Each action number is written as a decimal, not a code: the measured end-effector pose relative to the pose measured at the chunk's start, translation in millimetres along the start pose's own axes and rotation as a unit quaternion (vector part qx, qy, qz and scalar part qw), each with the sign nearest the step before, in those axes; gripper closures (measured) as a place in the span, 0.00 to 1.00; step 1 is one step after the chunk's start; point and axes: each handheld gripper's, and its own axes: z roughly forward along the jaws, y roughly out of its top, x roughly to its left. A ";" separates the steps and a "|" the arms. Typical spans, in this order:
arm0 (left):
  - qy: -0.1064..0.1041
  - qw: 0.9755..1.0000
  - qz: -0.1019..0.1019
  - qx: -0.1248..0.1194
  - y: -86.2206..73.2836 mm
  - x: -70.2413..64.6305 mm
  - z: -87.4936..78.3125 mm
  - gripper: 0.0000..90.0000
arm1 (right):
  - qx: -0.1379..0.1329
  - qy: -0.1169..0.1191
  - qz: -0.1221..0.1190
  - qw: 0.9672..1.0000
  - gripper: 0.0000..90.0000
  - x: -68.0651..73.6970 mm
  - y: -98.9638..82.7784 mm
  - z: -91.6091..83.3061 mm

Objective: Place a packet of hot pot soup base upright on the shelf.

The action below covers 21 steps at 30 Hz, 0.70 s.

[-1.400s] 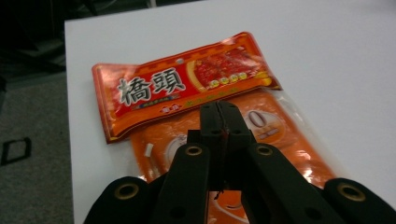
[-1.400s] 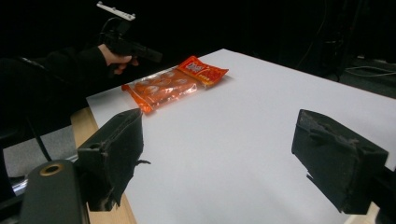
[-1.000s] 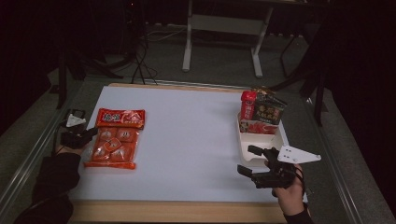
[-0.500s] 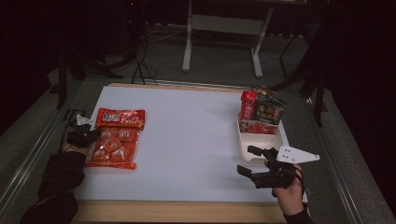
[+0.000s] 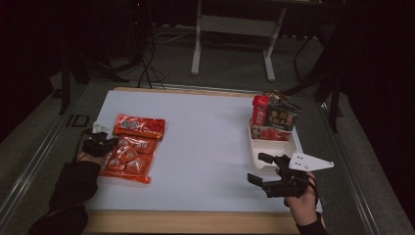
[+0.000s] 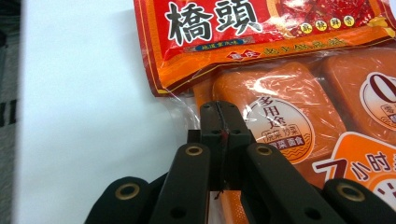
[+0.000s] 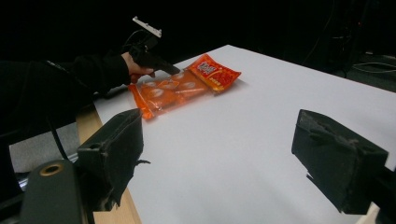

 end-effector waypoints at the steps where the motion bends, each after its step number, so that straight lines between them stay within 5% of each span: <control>1: -0.005 1.000 0.003 0.001 1.0 -3.7 1.0 1.00 | 0.000 -0.001 -0.001 1.000 0.18 -0.2 0.0 0.1; 13: -0.064 0.997 0.042 0.002 13.2 -63.9 14.0 1.00 | -0.002 0.001 0.000 1.000 0.18 -1.3 0.0 -2.1; 21: -0.102 0.993 0.053 0.005 14.8 -90.4 15.4 1.00 | -0.004 0.001 0.002 1.000 0.18 -1.4 -0.1 -3.7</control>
